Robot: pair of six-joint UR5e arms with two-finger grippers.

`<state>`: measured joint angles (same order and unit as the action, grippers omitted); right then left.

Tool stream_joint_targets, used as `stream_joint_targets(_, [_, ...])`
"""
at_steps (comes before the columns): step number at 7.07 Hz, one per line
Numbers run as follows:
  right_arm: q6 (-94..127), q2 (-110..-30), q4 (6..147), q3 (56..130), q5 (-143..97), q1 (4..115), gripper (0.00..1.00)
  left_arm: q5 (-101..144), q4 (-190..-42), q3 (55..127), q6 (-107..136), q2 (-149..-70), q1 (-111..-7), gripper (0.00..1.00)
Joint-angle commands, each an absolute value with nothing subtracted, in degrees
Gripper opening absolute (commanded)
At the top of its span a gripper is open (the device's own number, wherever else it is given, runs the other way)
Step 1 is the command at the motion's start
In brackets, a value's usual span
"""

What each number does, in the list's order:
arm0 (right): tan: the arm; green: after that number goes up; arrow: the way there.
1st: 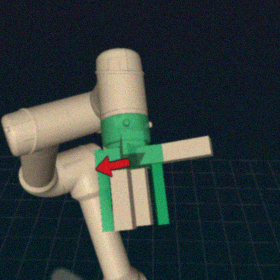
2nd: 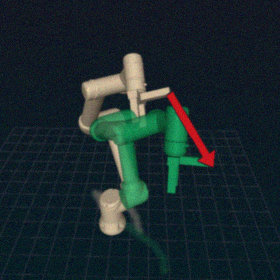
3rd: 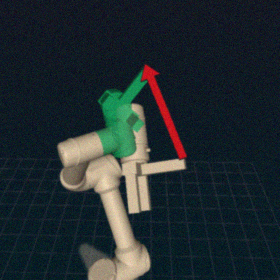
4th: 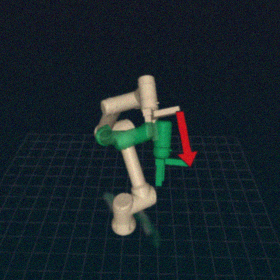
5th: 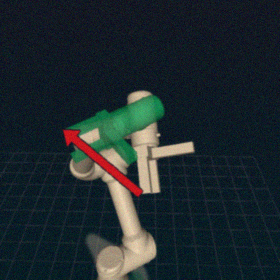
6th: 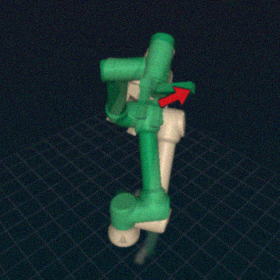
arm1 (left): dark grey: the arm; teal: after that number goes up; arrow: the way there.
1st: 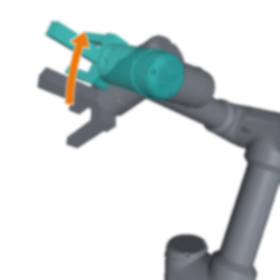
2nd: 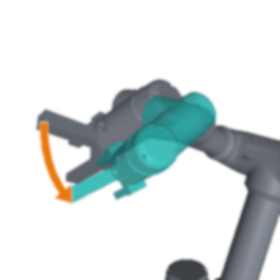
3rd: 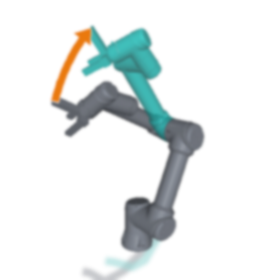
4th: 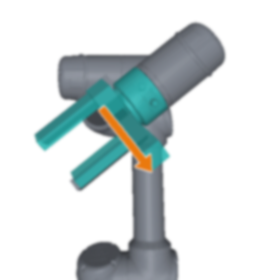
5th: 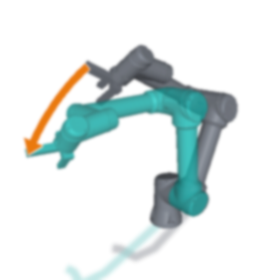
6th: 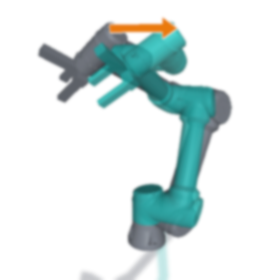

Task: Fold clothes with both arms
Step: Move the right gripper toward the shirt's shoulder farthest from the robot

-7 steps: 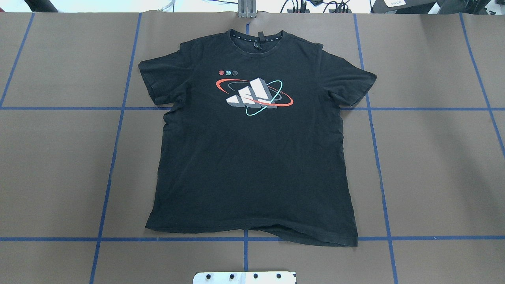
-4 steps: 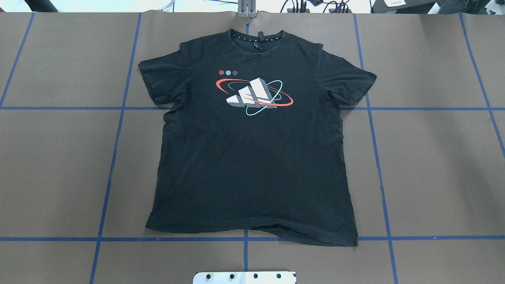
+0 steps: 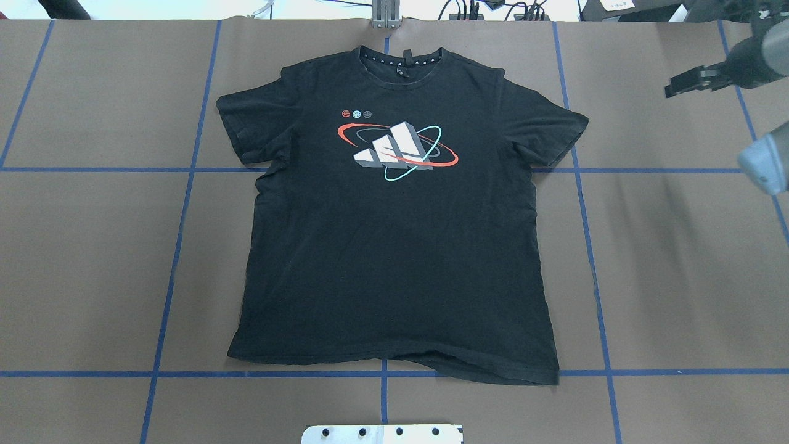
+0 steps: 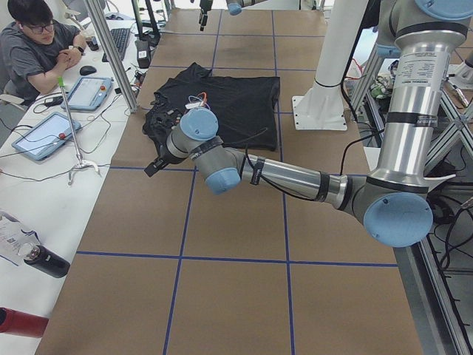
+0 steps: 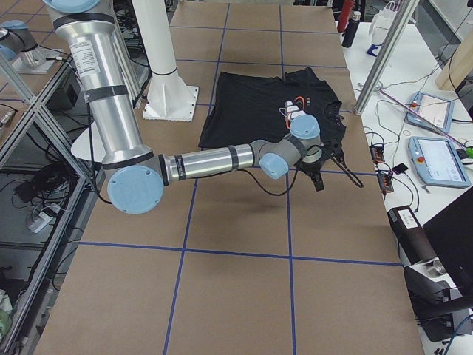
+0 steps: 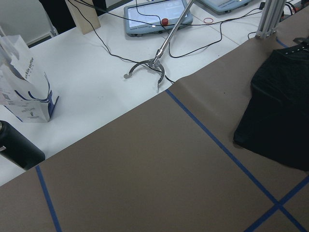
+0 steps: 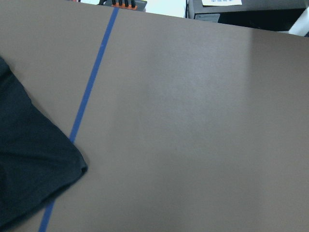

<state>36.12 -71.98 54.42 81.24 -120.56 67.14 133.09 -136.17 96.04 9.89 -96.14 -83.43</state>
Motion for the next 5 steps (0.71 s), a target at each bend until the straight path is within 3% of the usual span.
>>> stream_joint_targets(1, [47.0,-64.7,47.1,71.7,-113.0,59.6,1.0,133.1,-136.4,95.9,9.8,-96.0,-82.7,1.0])
stream_joint_targets(4, [49.8,-64.3,42.2,67.6,-108.7,56.2,0.94,133.1,-136.5,95.5,9.8,-96.2,-82.5,1.0])
stream_joint_targets(5, [49.8,-63.9,42.2,66.6,-108.5,55.6,0.8,133.1,-136.5,95.3,9.8,-96.2,-82.5,1.0])
